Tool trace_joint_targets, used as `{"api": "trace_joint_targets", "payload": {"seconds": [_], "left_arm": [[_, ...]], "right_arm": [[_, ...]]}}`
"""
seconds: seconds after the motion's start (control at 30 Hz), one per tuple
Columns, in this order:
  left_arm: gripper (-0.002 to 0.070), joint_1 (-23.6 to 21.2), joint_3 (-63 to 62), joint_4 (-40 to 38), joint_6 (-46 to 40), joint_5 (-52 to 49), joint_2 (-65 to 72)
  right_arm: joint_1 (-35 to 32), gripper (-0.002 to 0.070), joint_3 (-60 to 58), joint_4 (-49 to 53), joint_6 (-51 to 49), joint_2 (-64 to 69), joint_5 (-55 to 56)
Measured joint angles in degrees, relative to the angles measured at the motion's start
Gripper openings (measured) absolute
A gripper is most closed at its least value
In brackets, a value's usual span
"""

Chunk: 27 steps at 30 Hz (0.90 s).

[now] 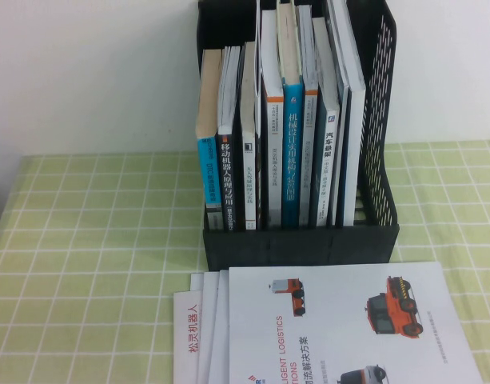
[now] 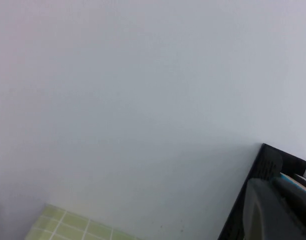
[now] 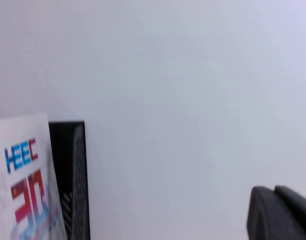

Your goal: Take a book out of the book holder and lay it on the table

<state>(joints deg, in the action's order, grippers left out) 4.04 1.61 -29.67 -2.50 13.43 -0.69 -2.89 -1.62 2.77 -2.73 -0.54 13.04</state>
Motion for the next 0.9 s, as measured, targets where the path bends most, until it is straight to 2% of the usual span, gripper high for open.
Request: {"api": "trace_joint_targets", "payload": {"seconds": [0.1, 0.23, 0.33, 0.4, 0.63, 0.77, 0.9], "left_arm": [[-0.0003, 0.0, 0.09, -0.67, 0.51, 1.3, 0.0], [-0.0003, 0.0, 0.09, 0.11, 8.38, 9.13, 0.0], [-0.0003, 0.0, 0.09, 4.02, 12.09, 16.59, -0.09], [-0.0003, 0.0, -1.52, 7.25, 13.05, 16.68, -0.09], [-0.0003, 0.0, -15.65, 18.99, 13.54, 4.02, 0.83], [-0.0003, 0.0, -23.93, 20.84, 12.75, -5.83, 6.49], [-0.0003, 0.0, -31.56, 21.15, 11.56, -20.34, 16.93]], "right_arm": [[0.0, -0.0002, 0.0, -0.09, -0.21, 0.0, 6.06], [0.0, -0.0002, 0.0, -0.09, -2.69, 0.0, 18.29], [0.0, -0.0002, 2.72, -0.09, -6.15, 0.0, 19.79], [0.0, -0.0002, 6.28, 0.32, -7.49, 0.0, 18.07], [0.0, -0.0002, 24.28, 6.04, -9.03, 3.13, 6.35], [0.0, -0.0002, 33.22, 8.41, -9.26, 10.26, -3.28], [0.0, -0.0002, 41.76, 8.98, -9.26, 19.57, -17.11]]}}
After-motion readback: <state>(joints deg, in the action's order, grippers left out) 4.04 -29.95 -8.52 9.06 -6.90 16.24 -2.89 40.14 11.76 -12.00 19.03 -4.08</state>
